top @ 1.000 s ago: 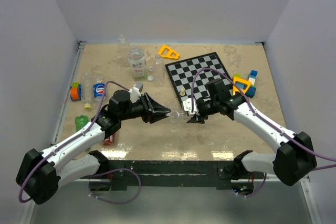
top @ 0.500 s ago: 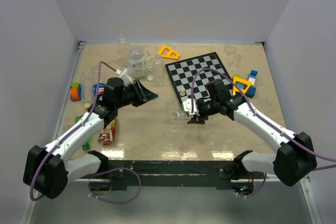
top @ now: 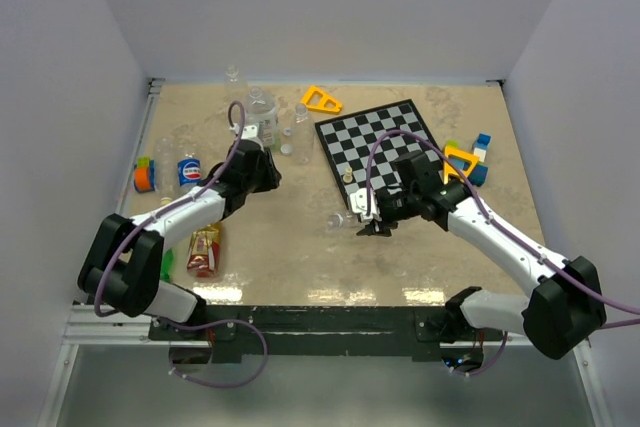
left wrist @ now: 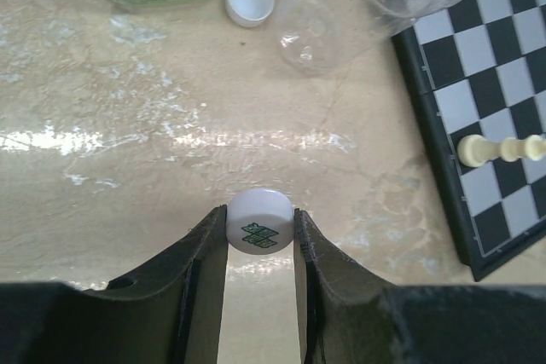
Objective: Unscrew the bottle caps
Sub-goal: Place the bottle cap at the center of the board, then place the plastic bottle at the center of the board.
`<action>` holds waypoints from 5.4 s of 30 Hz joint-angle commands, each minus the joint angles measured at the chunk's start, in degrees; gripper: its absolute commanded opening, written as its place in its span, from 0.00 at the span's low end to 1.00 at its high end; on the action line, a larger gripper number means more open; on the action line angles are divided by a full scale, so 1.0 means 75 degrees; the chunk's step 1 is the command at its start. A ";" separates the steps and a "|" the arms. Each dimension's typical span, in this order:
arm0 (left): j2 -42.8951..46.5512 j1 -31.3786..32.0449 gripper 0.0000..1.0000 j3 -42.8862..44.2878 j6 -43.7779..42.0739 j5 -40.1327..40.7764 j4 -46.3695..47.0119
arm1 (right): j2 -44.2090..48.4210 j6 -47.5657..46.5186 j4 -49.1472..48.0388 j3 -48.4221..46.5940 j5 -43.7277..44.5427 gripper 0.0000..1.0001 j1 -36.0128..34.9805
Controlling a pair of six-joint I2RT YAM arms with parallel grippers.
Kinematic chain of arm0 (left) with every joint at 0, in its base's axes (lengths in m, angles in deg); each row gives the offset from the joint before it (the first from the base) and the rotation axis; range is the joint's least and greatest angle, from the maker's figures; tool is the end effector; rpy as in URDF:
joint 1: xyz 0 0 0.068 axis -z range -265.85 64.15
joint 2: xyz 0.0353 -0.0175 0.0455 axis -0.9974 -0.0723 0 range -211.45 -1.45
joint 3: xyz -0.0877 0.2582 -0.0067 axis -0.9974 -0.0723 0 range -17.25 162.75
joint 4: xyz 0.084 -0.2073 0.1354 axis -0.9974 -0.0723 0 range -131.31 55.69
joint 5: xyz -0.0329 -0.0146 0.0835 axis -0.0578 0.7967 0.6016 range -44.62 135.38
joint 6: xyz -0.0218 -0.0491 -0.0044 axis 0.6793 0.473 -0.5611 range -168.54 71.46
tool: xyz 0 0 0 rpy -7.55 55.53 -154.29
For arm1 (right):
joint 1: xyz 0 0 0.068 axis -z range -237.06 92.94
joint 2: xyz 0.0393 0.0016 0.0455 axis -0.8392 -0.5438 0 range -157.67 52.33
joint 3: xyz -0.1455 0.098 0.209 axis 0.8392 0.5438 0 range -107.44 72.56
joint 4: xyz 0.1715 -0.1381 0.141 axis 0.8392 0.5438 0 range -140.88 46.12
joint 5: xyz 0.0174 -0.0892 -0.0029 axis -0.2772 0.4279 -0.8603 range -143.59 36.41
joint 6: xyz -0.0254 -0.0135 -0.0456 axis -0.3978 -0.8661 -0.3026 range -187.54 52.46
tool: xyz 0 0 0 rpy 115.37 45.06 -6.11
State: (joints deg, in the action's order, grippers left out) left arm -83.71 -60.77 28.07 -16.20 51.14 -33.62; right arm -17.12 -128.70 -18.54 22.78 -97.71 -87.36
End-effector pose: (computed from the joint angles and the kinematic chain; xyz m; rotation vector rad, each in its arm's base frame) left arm 0.2774 -0.1258 0.2111 -0.1983 2.2274 -0.4456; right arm 0.1943 0.1422 0.2563 -1.8158 1.3353 0.6674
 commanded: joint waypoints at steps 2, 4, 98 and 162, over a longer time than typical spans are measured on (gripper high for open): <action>-0.0258 -0.0039 0.20 0.0109 -0.0561 0.0755 0.0576 | 0.0155 -0.0024 0.0013 -0.0054 -0.0059 0.16 0.0021; -0.0492 -0.0051 0.24 0.0203 -0.0655 0.0814 0.0518 | 0.0178 -0.0024 0.0013 -0.0042 -0.0071 0.16 0.0021; 0.2518 0.2304 0.00 -0.0816 0.1395 -0.2889 0.2873 | 0.0154 0.2929 -0.1816 -0.0148 -0.0856 0.69 0.0361; -0.2462 -0.1000 0.09 0.7176 -0.2941 -0.1202 -0.5846 | 0.1327 0.1909 -0.1019 -0.0125 -0.0727 0.98 0.1240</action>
State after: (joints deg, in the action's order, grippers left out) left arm -102.29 -67.55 79.94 -37.71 43.42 -79.28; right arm -8.00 -113.78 -25.89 21.84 -103.59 -78.36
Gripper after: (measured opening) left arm 0.395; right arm 0.983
